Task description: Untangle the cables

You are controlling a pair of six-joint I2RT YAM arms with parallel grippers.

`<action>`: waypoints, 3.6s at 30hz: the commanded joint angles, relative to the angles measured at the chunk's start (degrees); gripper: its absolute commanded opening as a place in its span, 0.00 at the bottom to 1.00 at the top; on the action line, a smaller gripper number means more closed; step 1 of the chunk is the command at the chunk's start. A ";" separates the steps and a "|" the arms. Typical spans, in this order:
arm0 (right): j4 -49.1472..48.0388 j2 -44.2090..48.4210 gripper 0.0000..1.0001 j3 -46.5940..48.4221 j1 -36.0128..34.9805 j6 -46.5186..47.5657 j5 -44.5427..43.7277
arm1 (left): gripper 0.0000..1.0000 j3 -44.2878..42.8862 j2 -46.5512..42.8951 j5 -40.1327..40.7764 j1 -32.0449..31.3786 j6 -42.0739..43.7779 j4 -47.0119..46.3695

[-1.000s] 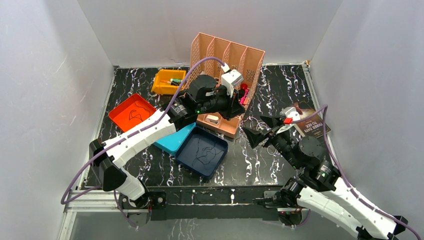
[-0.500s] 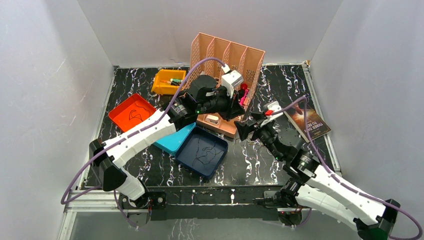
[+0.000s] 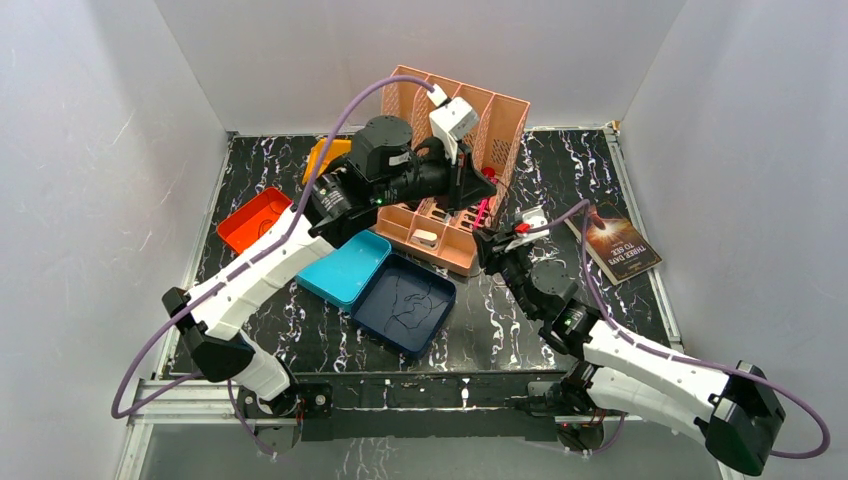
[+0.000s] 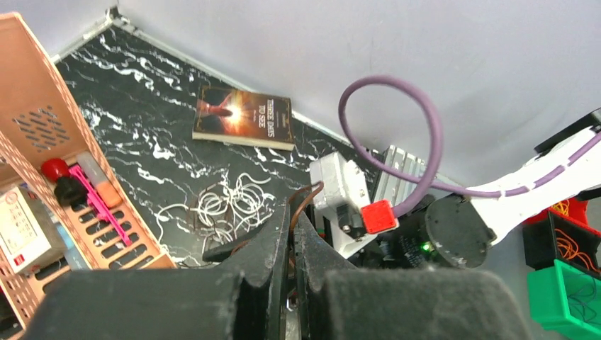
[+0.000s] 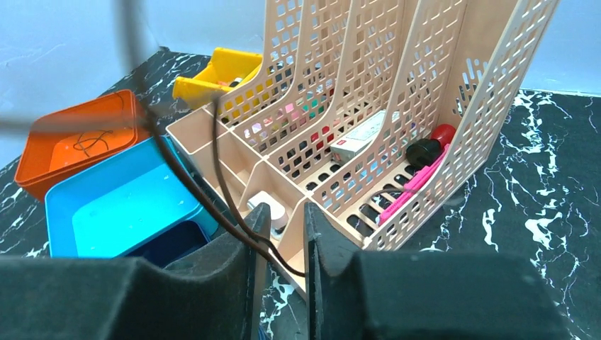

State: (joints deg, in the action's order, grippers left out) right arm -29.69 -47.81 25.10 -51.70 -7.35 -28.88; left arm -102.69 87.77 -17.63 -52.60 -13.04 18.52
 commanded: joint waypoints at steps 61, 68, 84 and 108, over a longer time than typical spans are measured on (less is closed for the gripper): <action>29.89 13.88 0.67 -2.73 1.26 -23.52 -6.81 | 0.00 -19.35 0.45 50.76 7.65 14.38 20.92; 30.38 12.57 0.67 -1.72 1.26 -22.97 -5.70 | 0.00 -17.75 -0.20 53.98 15.76 13.19 23.56; 30.54 11.53 0.67 -0.33 1.29 -22.11 -4.39 | 0.00 -1.82 -4.75 47.89 38.67 9.75 18.96; 34.39 13.69 0.68 0.06 1.27 -22.83 -3.35 | 0.00 17.91 -4.51 46.05 50.94 5.64 10.20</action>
State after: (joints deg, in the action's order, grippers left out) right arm 5.10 -35.86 22.72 -50.63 -29.80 -31.83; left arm -86.56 85.32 29.06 -2.85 -5.93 30.65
